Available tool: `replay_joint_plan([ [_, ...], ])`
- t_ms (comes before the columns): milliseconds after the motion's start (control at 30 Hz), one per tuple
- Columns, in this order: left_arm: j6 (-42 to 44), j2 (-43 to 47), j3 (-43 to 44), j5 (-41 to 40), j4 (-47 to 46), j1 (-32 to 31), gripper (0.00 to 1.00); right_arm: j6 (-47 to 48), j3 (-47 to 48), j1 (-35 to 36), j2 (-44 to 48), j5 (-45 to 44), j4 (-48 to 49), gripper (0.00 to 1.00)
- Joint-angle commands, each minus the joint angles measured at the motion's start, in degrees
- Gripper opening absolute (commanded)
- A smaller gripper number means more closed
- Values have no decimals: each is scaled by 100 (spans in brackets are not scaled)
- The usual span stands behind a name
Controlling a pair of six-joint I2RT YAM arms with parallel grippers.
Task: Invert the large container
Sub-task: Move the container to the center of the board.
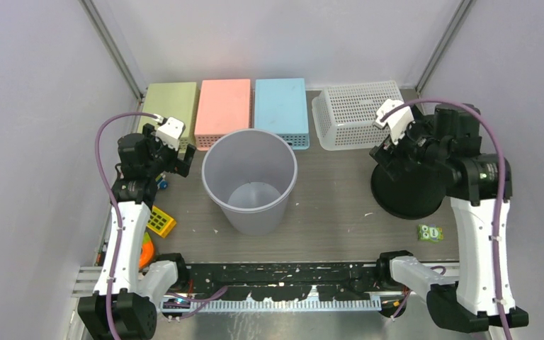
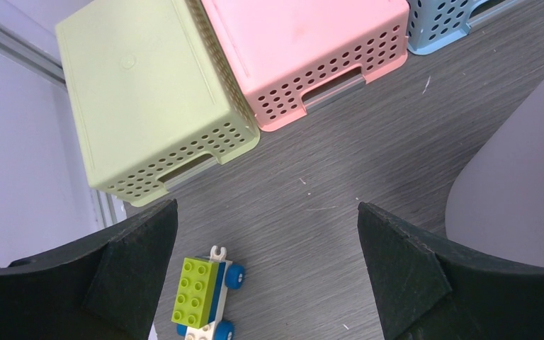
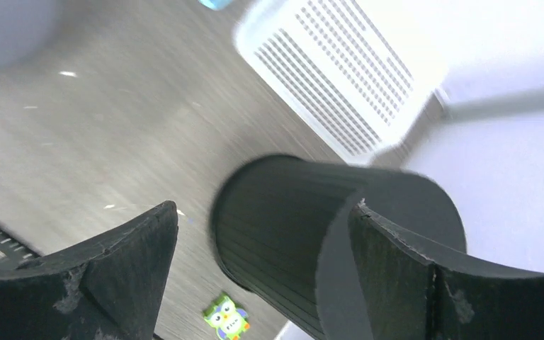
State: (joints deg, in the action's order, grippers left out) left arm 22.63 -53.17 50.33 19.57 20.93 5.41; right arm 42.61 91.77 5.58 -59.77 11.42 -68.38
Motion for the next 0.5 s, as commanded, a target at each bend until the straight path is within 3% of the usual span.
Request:
replay_joint_plan([
  [0,-90,78,4,139,-85,49,100,637,843,244,-276,2155,-1670,94],
  [100,-82,68,4,142,-87,52,100,609,1057,1237,-476,2063,-1864,94],
  [167,-77,63,4,135,-85,48,100,392,859,2403,-433,1441,-1538,94],
  [267,-62,39,-2,106,-80,49,100,483,457,3595,-320,1047,-1076,94],
  [467,-32,34,-31,96,-85,92,100,551,390,4937,-747,293,-499,93],
])
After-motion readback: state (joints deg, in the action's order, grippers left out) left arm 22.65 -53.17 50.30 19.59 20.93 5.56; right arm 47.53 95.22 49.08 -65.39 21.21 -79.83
